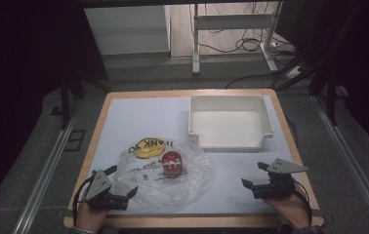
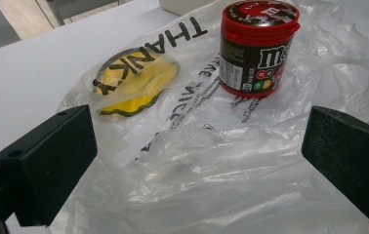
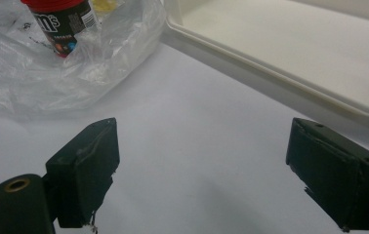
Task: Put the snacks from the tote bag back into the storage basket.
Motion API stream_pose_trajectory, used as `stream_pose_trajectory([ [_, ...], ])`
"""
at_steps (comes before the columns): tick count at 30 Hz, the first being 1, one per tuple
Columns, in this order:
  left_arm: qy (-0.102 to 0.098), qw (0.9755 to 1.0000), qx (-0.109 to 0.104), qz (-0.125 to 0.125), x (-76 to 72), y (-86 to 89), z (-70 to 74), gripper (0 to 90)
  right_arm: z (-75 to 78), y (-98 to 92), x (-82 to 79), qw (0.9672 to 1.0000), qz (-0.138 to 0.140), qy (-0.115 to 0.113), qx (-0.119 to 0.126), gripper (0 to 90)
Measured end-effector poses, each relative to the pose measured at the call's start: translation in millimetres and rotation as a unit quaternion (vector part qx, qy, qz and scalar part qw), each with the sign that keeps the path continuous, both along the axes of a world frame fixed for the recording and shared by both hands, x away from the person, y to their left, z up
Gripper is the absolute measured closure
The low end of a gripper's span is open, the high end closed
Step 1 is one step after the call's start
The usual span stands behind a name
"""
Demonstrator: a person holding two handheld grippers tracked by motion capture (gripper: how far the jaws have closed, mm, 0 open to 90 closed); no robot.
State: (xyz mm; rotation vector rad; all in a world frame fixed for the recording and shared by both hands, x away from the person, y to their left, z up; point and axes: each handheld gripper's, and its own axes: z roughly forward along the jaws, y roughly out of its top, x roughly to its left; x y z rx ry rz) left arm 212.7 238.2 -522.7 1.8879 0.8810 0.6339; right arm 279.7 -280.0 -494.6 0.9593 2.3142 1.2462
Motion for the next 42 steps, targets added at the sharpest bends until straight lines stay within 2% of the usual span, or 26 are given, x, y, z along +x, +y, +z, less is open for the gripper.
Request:
stream_pose_trajectory([
  [3,-0.001,1.0,0.0,0.0,-0.2,0.2,0.1,0.0,-0.1,2.4,-0.7,0.9999,0.004,-0.008,-0.011,12.8],
  [6,-0.001,1.0,-0.001,-0.001,-0.2,0.1,0.1,0.0,-1.2,4.2,-0.4,0.9998,0.005,-0.001,-0.021,13.5],
  [28,0.0,1.0,0.002,-0.004,-0.2,-0.6,0.0,0.0,-2.8,8.2,-1.2,0.9995,0.009,-0.003,-0.03,12.7],
  [42,0.001,1.0,0.005,-0.003,0.0,-0.9,-0.2,0.0,-0.8,17.6,-4.8,0.998,0.027,-0.021,-0.053,13.0],
])
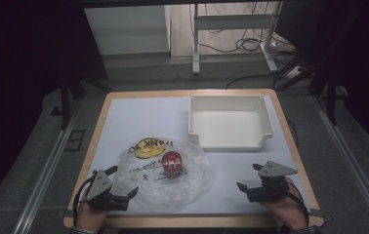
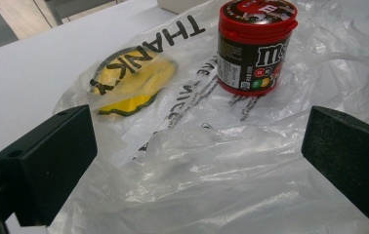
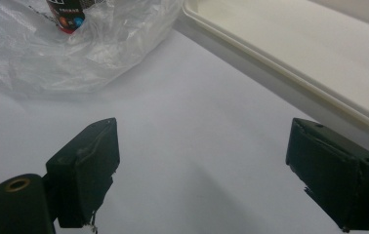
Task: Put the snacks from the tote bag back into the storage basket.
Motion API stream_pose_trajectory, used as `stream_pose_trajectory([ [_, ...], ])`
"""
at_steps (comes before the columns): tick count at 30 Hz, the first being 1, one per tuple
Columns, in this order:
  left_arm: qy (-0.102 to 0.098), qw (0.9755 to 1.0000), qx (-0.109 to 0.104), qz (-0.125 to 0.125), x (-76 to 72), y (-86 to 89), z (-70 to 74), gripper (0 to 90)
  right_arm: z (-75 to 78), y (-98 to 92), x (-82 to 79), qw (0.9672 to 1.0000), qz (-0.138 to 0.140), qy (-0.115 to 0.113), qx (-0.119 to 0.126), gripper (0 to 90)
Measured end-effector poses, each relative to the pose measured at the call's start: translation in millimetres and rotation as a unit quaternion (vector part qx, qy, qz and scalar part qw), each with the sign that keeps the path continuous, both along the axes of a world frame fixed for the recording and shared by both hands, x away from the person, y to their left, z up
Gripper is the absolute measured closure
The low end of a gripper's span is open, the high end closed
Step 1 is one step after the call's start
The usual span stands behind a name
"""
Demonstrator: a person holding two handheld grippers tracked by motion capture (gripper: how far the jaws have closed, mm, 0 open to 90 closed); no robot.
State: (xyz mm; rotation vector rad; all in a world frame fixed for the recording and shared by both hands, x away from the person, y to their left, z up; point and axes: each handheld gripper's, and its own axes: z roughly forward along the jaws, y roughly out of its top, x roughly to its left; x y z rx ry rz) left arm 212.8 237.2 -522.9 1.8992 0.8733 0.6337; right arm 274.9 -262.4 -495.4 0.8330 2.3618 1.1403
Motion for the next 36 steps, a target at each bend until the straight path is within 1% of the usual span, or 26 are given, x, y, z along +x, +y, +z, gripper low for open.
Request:
stream_pose_trajectory([
  [5,0.0,1.0,0.0,0.001,0.0,-0.1,-0.1,0.0,1.3,3.7,-1.4,1.0,0.003,-0.002,-0.006,13.2],
  [13,0.0,1.0,0.0,0.001,0.0,-0.2,0.0,0.0,2.3,7.7,-1.2,0.9999,0.012,0.0,-0.002,13.2],
  [20,0.0,1.0,0.001,0.001,0.1,-0.5,-0.2,0.0,3.2,10.9,-1.8,0.9998,0.02,-0.003,-0.001,13.1],
  [25,-0.001,1.0,0.002,0.001,-0.1,-0.7,-0.1,0.0,3.3,15.4,-1.9,0.9996,0.028,-0.006,0.002,13.0],
  [28,-0.001,1.0,0.001,0.001,-0.1,-0.5,0.0,0.0,3.1,18.3,-2.0,0.9993,0.034,-0.013,-0.002,12.9],
  [31,-0.002,1.0,0.001,0.001,-0.2,-0.5,0.1,0.0,4.0,21.7,-1.9,0.9991,0.039,-0.017,0.0,12.9],
  [34,-0.002,1.0,0.001,0.001,-0.3,-0.5,0.1,0.0,4.4,24.3,-1.7,0.9989,0.043,-0.019,-0.001,12.9],
  [36,-0.002,1.0,0.0,0.001,-0.4,-0.6,0.1,0.0,4.5,25.9,-1.7,0.9988,0.046,-0.016,0.002,12.9],
])
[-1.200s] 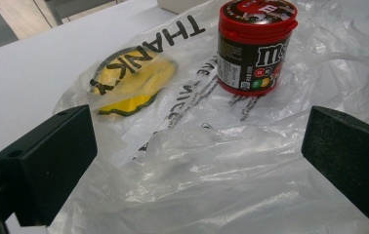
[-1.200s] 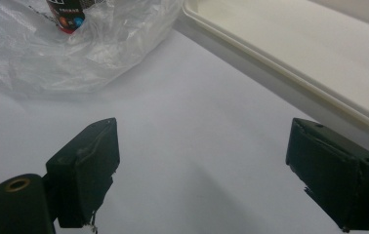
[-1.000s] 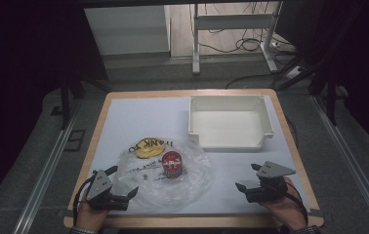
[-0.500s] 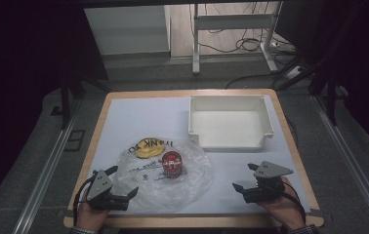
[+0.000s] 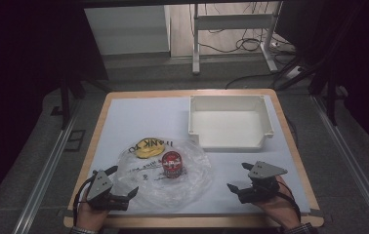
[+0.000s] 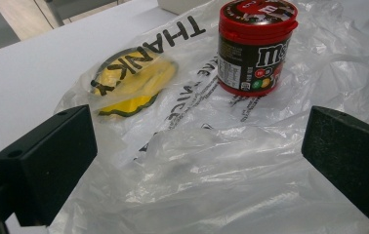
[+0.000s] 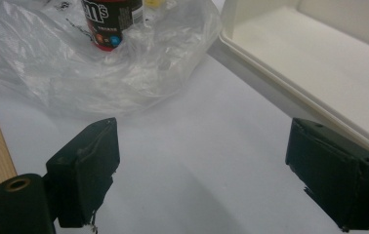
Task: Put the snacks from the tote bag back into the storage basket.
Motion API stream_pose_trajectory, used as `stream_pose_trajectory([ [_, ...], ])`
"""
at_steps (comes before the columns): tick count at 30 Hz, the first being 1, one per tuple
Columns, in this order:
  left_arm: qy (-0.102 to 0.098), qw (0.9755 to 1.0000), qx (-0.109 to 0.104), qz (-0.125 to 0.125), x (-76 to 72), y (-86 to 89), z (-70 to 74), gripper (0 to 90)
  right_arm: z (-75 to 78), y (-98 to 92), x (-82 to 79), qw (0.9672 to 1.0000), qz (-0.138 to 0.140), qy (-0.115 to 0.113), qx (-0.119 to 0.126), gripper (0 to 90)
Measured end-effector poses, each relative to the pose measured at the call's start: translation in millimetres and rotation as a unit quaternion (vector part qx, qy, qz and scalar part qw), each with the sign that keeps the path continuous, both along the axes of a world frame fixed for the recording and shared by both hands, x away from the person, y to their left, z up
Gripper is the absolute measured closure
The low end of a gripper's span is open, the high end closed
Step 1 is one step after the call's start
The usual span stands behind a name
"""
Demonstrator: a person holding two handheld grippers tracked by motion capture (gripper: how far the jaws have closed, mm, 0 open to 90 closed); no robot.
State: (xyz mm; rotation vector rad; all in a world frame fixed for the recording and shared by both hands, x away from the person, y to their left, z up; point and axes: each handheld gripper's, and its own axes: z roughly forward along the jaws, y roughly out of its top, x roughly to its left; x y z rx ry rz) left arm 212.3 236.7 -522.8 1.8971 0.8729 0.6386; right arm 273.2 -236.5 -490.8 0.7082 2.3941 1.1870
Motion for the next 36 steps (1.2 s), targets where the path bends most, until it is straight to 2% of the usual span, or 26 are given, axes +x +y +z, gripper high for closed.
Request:
stream_pose_trajectory([
  [6,-0.001,1.0,0.0,0.0,-0.1,-0.2,0.1,0.0,1.2,4.1,0.3,1.0,0.006,0.001,0.001,12.9],
  [15,-0.001,1.0,0.001,0.001,-0.1,-0.5,0.1,0.0,4.3,12.7,2.5,0.9998,0.015,0.014,0.008,12.9],
  [26,-0.002,1.0,0.002,-0.001,-0.3,-1.5,0.4,0.0,7.0,21.5,3.3,0.9994,0.029,0.015,0.005,13.0],
  [36,0.001,1.0,-0.004,-0.007,-0.2,-1.9,0.7,0.0,8.7,25.8,5.4,0.9992,0.033,0.013,0.019,13.0],
])
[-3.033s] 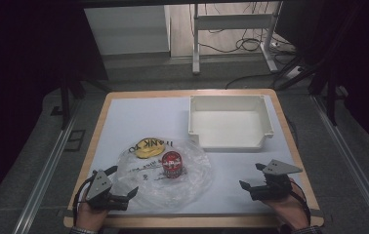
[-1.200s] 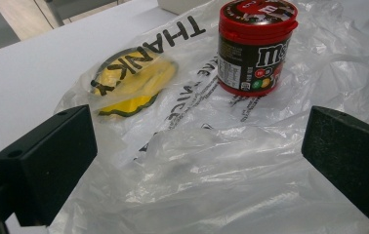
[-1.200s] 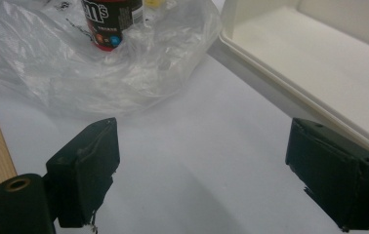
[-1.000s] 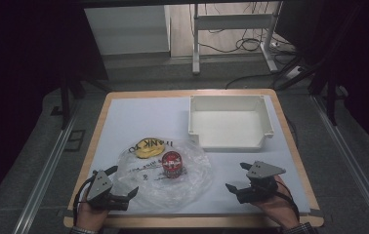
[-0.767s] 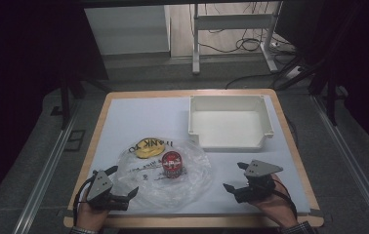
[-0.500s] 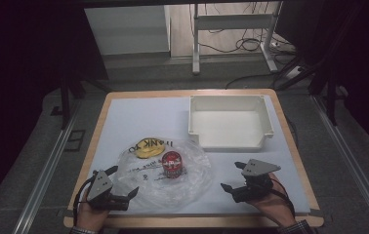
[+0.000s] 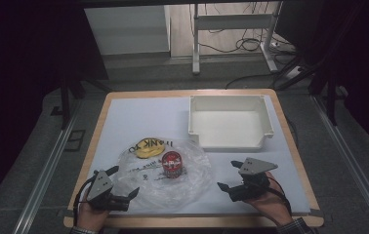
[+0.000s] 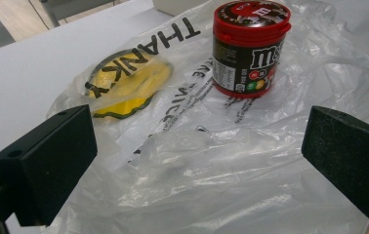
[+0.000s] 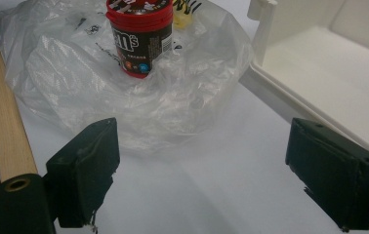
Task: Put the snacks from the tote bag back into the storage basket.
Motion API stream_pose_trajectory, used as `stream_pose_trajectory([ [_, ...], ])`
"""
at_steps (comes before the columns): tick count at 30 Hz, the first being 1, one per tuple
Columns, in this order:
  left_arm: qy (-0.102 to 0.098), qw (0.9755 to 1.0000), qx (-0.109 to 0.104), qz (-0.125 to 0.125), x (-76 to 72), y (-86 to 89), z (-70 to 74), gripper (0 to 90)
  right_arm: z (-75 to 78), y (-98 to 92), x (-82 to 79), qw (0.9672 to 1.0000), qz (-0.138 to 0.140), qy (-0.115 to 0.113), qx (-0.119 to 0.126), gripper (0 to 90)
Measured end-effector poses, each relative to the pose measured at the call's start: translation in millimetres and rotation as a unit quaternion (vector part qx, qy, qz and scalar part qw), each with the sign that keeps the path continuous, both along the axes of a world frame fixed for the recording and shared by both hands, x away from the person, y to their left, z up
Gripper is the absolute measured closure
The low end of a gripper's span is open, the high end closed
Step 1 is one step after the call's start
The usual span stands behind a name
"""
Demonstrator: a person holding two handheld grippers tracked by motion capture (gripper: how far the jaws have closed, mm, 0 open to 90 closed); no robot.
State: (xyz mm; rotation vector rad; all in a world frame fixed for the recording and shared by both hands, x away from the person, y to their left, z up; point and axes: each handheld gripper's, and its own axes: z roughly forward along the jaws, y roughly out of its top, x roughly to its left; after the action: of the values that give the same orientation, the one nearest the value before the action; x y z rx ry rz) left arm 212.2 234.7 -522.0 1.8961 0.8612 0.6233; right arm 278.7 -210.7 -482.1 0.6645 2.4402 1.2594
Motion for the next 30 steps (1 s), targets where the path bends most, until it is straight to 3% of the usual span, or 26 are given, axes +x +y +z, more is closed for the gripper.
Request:
stream_pose_trajectory([
  [11,-0.006,0.9999,-0.014,-0.003,-0.2,0.6,0.6,0.0,5.0,11.4,5.3,0.9999,0.013,0.006,-0.001,12.9],
  [30,-0.011,0.9997,-0.019,-0.014,-0.8,0.4,1.1,0.0,9.2,30.1,16.2,0.9992,0.027,0.022,-0.018,13.7],
])
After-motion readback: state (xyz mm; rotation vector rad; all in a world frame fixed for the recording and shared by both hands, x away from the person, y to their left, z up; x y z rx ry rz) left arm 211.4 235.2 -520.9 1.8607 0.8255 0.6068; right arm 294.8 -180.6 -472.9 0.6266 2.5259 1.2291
